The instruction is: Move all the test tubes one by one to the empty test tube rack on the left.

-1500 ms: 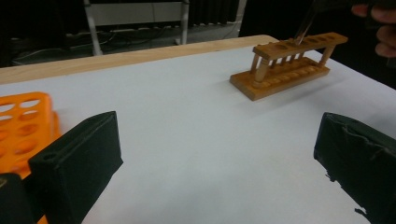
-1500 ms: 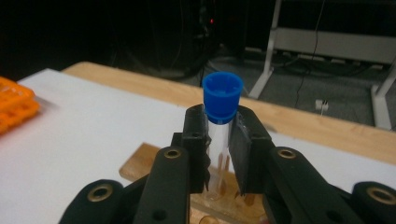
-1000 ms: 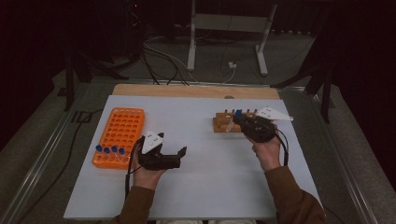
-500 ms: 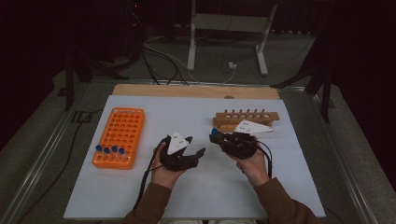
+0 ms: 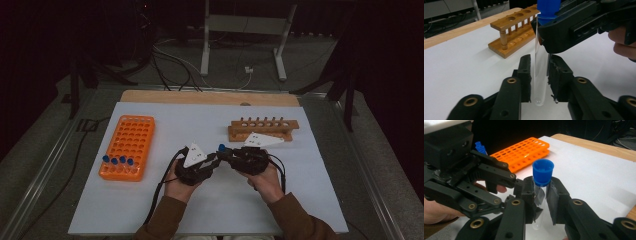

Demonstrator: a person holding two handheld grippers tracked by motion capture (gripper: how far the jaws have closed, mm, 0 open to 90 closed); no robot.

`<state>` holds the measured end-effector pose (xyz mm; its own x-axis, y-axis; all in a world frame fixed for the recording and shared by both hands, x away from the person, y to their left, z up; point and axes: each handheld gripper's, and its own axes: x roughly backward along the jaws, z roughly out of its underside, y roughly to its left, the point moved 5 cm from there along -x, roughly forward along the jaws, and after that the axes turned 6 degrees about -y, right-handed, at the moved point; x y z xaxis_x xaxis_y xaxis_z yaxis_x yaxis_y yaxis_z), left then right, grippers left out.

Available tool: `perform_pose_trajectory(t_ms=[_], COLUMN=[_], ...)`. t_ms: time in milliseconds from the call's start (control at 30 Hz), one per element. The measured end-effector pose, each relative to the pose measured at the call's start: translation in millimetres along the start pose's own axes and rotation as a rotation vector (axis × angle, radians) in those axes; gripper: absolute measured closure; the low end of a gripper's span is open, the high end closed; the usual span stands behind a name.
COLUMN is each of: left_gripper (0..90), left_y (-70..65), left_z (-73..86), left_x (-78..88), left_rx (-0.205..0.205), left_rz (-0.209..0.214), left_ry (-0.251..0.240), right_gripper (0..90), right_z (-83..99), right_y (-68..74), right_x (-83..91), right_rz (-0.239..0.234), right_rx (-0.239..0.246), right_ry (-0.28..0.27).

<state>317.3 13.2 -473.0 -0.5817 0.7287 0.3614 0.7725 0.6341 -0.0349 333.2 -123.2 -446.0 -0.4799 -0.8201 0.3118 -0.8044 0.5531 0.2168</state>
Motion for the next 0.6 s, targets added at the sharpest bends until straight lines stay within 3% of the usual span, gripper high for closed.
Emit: perform_pose_trajectory(t_ms=[267,367,500,600], left_gripper=[78.3,78.4,78.4,78.4], left_y=[-1.2,3.5,14.4,23.1], left_z=[0.6,1.7,2.8,2.3], left_x=[-1.1,0.2,9.5,20.0], left_rx=[-0.004,0.007,0.034,0.045], left_rz=[0.003,-0.021,-0.06,-0.088], left_ry=[0.001,0.008,0.0,-0.011], right_gripper=[76.5,63.5,42.7,28.5], right_z=[0.7,0.0,-0.7,1.3], right_y=[-0.4,-1.6,-6.3,-14.4], right_x=[0.2,2.7,11.2,18.4], right_rz=[-0.001,0.006,0.053,0.099], right_rx=[0.011,0.014,0.047,0.043], right_ry=[0.008,0.002,-0.005,-0.01])
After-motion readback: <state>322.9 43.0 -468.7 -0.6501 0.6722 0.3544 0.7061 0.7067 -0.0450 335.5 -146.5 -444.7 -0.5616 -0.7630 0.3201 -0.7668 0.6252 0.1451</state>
